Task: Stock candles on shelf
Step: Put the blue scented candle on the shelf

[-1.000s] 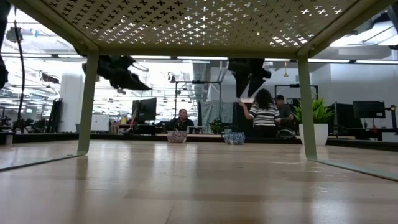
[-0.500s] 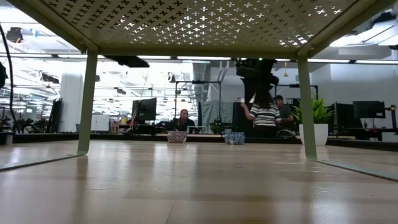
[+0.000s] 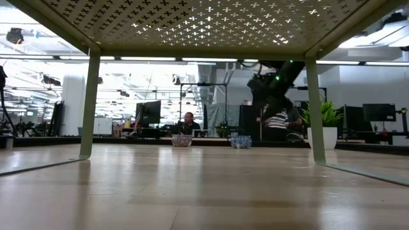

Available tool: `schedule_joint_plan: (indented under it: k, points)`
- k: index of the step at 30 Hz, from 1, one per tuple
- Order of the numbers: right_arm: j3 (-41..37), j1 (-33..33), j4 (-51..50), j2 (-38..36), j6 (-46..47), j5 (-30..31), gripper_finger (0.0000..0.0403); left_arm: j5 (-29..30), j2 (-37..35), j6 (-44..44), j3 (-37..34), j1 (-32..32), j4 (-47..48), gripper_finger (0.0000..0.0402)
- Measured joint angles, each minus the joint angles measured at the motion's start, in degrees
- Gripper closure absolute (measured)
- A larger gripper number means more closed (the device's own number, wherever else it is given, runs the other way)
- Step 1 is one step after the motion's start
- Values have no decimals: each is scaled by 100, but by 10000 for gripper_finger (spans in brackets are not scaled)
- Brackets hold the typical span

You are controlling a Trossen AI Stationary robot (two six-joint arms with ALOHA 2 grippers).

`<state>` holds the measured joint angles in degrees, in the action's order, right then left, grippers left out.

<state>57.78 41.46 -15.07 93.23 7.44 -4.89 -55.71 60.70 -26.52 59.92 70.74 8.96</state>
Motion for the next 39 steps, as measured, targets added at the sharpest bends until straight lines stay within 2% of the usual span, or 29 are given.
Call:
schedule_joint_plan:
  k: [8, 12, 18, 29, 39]
  points:
    - [-131, 311, 140, 87, -66, -196, 97, -20, -268, 437, 0, -14, -3, 117]
    - [-127, 193, 151, 83, -124, 123, 97, -21, -294, 610, 0, -42, -3, 117]
    - [-125, 152, 175, 185, -119, 214, 97, -22, -294, 922, 0, -257, -3, 117]
    - [55, -19, 448, 752, 60, 444, 97, -24, -294, 949, 0, -630, -3, 117]
    - [166, -144, 382, 1166, 264, 482, 97, -23, -294, 949, 2, -715, -5, 117]
